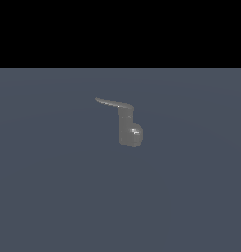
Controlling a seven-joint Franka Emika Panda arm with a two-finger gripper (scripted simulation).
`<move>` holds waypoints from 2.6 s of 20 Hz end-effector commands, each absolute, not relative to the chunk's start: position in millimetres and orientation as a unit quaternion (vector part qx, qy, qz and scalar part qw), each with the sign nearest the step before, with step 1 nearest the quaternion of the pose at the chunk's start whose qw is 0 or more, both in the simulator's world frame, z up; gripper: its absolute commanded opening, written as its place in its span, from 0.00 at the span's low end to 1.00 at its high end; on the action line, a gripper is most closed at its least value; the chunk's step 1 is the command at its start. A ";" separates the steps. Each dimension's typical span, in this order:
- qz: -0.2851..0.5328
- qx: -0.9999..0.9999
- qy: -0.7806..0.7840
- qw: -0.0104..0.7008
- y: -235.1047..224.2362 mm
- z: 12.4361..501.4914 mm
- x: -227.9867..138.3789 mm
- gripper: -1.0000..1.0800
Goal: Turn on the faucet by rotating a designated handle.
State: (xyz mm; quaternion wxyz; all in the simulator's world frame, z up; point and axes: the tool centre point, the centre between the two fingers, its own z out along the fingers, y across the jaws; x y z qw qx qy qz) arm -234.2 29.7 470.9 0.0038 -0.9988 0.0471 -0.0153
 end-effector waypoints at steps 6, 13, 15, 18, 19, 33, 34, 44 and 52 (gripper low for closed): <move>-0.014 -0.993 0.116 0.004 53.7 442.5 -211.1 0.00; -0.012 -0.981 0.192 0.005 76.3 411.5 -182.0 0.00; -0.012 -0.977 0.213 0.005 82.0 402.6 -173.0 0.00; -0.011 -0.970 0.245 0.005 89.8 389.3 -159.0 0.00; -0.011 -0.967 0.255 0.006 92.1 384.9 -154.3 0.00; -0.007 -0.919 0.394 0.007 113.4 325.4 -85.3 0.00; -0.007 -0.915 0.403 0.007 114.0 321.3 -80.4 0.00; -0.005 -0.870 0.493 0.006 114.4 280.3 -30.7 0.00; -0.004 -0.824 0.567 0.004 105.9 244.9 11.2 0.00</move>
